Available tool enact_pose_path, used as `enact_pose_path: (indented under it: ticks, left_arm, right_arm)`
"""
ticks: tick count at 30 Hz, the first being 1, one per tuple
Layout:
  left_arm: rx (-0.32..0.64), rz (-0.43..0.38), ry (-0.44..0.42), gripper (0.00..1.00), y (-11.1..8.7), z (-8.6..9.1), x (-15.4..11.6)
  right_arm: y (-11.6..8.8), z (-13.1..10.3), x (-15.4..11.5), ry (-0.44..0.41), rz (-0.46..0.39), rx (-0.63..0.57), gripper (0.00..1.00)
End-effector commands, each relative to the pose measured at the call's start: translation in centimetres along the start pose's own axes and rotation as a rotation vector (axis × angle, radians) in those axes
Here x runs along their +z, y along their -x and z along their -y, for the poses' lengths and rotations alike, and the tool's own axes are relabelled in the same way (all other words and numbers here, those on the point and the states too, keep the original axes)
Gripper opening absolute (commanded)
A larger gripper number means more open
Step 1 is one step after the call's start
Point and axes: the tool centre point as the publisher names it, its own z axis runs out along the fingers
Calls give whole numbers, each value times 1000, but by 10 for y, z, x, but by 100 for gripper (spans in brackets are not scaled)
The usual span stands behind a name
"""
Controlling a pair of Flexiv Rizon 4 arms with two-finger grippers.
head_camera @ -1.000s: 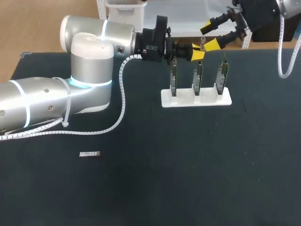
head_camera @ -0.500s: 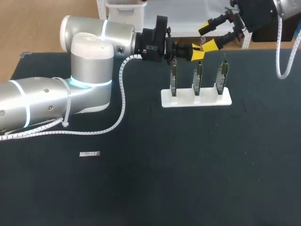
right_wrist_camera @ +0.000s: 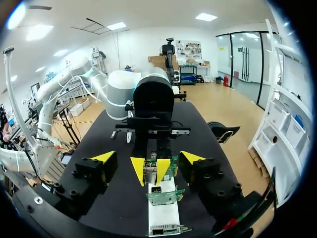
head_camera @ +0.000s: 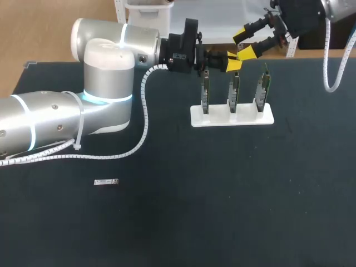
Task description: Pick up the optical module with the left hand, and insert it into the network port with the right hand.
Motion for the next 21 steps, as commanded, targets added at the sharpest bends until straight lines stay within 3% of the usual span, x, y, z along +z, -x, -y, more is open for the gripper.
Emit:
enact_pose_path:
  ticks: [1, 13, 14, 15, 16, 21]
  left_arm:
    - [0, 0, -2, 0, 0, -2, 1]
    - [0, 0, -2, 0, 0, -2, 1]
    - [0, 0, -2, 9, 0, -2, 1]
    - [0, 0, -2, 43, 0, -2, 1]
    - [0, 0, -2, 100, 0, -2, 1]
    - [0, 0, -2, 100, 0, -2, 1]
  right_arm:
    - [1, 2, 1, 1, -3, -3, 0]
    - [0, 4, -1, -8, -6, -3, 0]
    - [0, 4, -1, -9, -7, -3, 0]
    - [0, 5, -2, -13, -10, -4, 0]
    - [0, 5, -2, -14, -10, -4, 0]
    - [0, 7, -5, -19, -12, -6, 0]
